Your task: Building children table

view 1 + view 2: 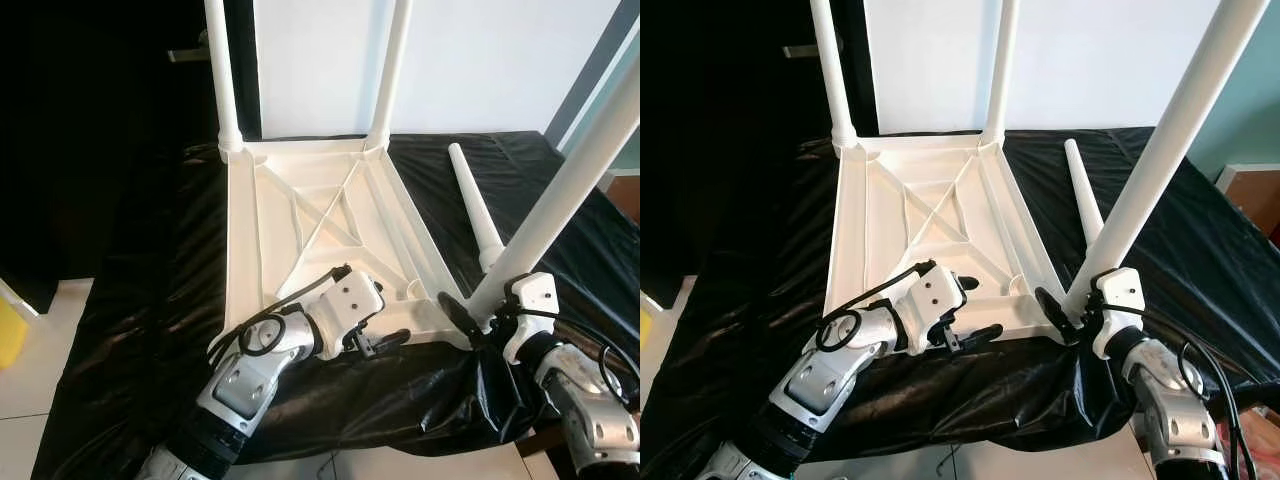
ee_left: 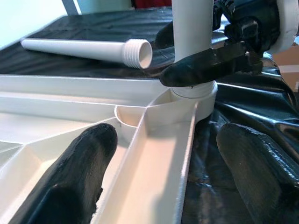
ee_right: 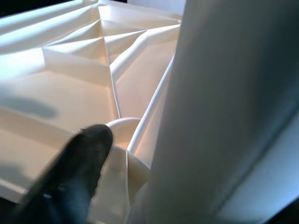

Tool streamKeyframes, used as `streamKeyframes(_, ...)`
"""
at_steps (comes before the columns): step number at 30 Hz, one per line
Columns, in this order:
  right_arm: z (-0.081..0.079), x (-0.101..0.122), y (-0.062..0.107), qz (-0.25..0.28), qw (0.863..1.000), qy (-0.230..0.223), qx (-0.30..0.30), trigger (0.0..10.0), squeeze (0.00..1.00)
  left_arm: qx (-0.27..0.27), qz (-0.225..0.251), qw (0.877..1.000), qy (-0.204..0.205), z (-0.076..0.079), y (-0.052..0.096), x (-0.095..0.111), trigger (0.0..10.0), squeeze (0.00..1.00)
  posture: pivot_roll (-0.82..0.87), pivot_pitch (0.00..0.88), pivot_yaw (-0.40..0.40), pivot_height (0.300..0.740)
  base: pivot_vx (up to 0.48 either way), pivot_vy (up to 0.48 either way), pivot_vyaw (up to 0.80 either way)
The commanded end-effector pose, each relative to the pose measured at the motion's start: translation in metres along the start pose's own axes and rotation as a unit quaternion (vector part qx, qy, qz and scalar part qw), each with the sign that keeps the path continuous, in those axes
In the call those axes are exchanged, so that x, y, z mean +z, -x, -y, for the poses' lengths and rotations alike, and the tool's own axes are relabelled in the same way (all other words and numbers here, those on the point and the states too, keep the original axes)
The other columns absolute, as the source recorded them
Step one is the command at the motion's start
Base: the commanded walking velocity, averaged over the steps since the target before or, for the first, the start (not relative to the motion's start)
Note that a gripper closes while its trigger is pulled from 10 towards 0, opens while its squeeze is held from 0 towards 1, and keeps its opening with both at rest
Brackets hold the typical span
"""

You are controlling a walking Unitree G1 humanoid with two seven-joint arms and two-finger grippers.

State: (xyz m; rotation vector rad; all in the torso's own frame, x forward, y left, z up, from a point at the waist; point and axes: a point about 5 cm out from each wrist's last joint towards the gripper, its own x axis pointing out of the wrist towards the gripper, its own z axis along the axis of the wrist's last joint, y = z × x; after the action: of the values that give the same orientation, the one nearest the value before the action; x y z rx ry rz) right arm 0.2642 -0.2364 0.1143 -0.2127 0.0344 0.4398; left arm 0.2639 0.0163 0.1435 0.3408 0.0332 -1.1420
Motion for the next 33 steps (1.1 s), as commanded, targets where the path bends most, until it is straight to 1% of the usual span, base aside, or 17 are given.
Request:
streamKeyframes(1,-0.002,-0.006,-0.003,-0.018,1.000,0.010,0.013,1.3,0.00,-0.011,-0.008,1.000,0.012,0.004,-0.003,0.000,10.0,0.00,-0.02,0.000,-0.046,0.740,0.000,0.000,0.00)
streamKeyframes(3,-0.001,-0.007,-0.003,-0.018,1.000,0.011,0.016,1.3,0.00,-0.013,-0.009,1.000,0.015,0.004,-0.004,0.000,10.0,0.00,-0.02,0.000,-0.046,0.740,0.000,0.000,0.00)
streamKeyframes(4,-0.001,-0.009,-0.003,-0.020,0.999,0.007,0.025,0.0,0.00,-0.021,-0.005,1.000,0.016,0.006,-0.004,0.001,10.0,0.00,-0.02,0.000,-0.045,0.740,0.000,0.000,0.00)
streamKeyframes(12,-0.001,-0.015,-0.001,-0.026,0.999,0.007,0.028,0.0,0.00,-0.019,-0.011,0.999,0.027,0.008,-0.004,-0.001,10.0,0.00,-0.02,0.000,-0.041,0.740,0.000,0.000,0.00)
streamKeyframes(14,-0.001,-0.019,0.001,-0.033,0.999,0.003,0.020,0.0,0.00,-0.024,-0.017,0.999,0.034,0.009,-0.005,-0.002,10.0,0.00,-0.03,0.000,-0.041,0.740,0.000,0.000,0.00)
streamKeyframes(15,0.000,-0.021,0.001,-0.035,0.999,0.000,0.014,10.0,0.00,-0.024,-0.018,0.999,0.034,0.009,-0.005,-0.003,10.0,0.00,-0.03,0.000,-0.040,0.740,0.000,0.000,0.00)
streamKeyframes(19,-0.001,-0.024,0.003,-0.037,0.999,-0.014,0.001,10.0,0.00,-0.028,-0.021,0.998,0.042,0.011,-0.006,-0.003,10.0,0.00,-0.03,0.000,-0.041,0.740,0.000,0.000,0.00)
streamKeyframes(21,-0.004,-0.025,0.003,-0.033,0.999,-0.023,-0.014,10.0,0.00,-0.033,-0.022,0.998,0.040,0.012,-0.007,-0.002,10.0,0.00,-0.03,0.000,-0.042,0.740,0.000,0.000,0.00)
streamKeyframes(22,-0.005,-0.025,0.002,-0.031,0.999,-0.028,-0.033,10.0,0.00,-0.037,-0.022,0.998,0.045,0.013,-0.007,-0.002,10.0,0.00,-0.04,0.000,-0.043,0.740,0.000,0.000,0.00)
streamKeyframes(25,-0.006,-0.025,0.002,-0.027,0.998,-0.036,-0.047,10.0,0.00,-0.038,-0.021,0.998,0.045,0.013,-0.007,-0.002,10.0,0.00,-0.04,0.000,-0.043,0.740,0.000,0.000,0.00)
streamKeyframes(27,-0.006,-0.026,0.001,-0.037,0.993,-0.038,-0.104,10.0,0.00,-0.030,-0.019,0.999,0.041,0.013,-0.007,-0.002,10.0,0.00,-0.04,0.000,-0.047,0.740,0.000,0.000,0.00)
streamKeyframes(28,-0.006,-0.029,0.002,-0.052,0.988,-0.047,-0.138,10.0,0.00,-0.025,-0.019,0.999,0.036,0.012,-0.007,-0.002,10.0,0.00,-0.04,0.000,-0.047,0.740,0.000,0.000,0.00)
streamKeyframes(29,-0.005,-0.031,0.002,-0.062,0.984,-0.053,-0.161,10.0,0.00,-0.021,-0.020,0.999,0.033,0.012,-0.007,-0.002,10.0,0.00,-0.04,0.000,-0.044,0.740,0.000,0.000,0.00)
streamKeyframes(30,-0.005,-0.034,0.003,-0.072,0.978,-0.068,-0.183,10.0,0.00,-0.022,-0.019,0.999,0.032,0.012,-0.007,-0.003,10.0,0.00,-0.04,0.000,-0.043,0.740,0.000,0.000,0.00)
streamKeyframes(33,-0.007,-0.037,0.003,-0.078,0.974,-0.075,-0.197,10.0,0.00,-0.022,-0.020,0.999,0.031,0.013,-0.007,-0.003,10.0,0.00,-0.04,0.000,-0.040,0.740,0.000,0.000,0.00)
